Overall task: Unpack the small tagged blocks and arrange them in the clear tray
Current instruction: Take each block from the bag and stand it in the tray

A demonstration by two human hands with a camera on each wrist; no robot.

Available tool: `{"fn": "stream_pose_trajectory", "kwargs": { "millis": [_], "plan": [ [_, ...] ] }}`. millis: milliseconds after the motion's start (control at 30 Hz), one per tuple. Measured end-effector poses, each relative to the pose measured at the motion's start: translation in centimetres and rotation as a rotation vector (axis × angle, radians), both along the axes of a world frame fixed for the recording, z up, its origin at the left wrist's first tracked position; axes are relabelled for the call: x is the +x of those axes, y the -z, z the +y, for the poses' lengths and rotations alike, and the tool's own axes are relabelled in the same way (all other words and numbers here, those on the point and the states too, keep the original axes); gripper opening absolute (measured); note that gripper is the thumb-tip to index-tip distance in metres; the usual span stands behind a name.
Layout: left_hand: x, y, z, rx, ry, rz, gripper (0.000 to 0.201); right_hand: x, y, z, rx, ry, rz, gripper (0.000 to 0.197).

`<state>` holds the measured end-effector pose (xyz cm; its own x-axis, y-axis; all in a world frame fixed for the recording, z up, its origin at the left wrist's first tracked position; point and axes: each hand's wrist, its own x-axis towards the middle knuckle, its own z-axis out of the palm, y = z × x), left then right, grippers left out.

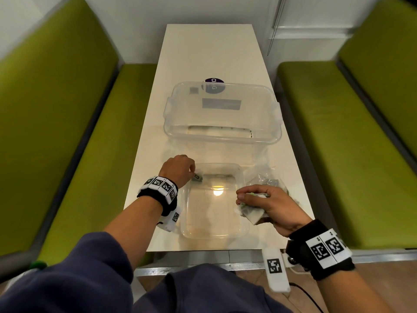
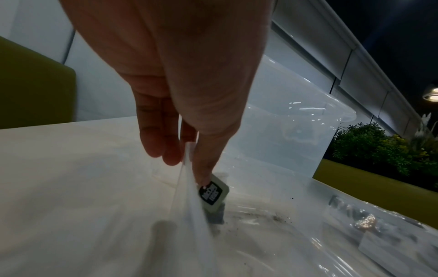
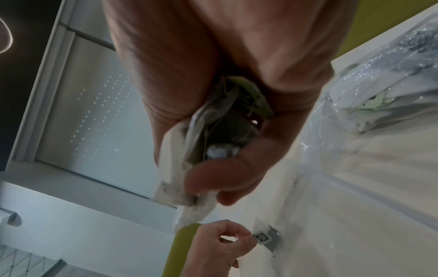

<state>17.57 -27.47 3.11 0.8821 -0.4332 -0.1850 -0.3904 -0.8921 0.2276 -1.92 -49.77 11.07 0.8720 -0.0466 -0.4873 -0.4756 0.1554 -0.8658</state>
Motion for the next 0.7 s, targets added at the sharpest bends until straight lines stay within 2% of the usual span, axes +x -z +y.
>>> {"fn": "stream_pose_trajectory", "kwargs": {
  "millis": [67,433,567,700],
  "plan": [
    [-0.1,-0.3,0.0,0.005,0.008,-0.006,0.008,-0.2,0.0,0.1,0.001,-0.001,-0.001,0.022],
    [-0.2,-2.1,0.3,0.062,0.039,0.060,0.014,-1.0,-0.2,-0.4,0.013,0.015,-0.018,0.036],
    [-0.6,-3.6,0.3,0.018,0.037,0.090,0.017,-1.0,-0.3,-0.2,0.026,0.052,0.001,0.043],
    [-1.8,-6.9,0.2,-0.083,0.046,0.097,0.022,-0.7,-0.3,0.4,0.109,0.105,0.028,0.041]
  ]
}}
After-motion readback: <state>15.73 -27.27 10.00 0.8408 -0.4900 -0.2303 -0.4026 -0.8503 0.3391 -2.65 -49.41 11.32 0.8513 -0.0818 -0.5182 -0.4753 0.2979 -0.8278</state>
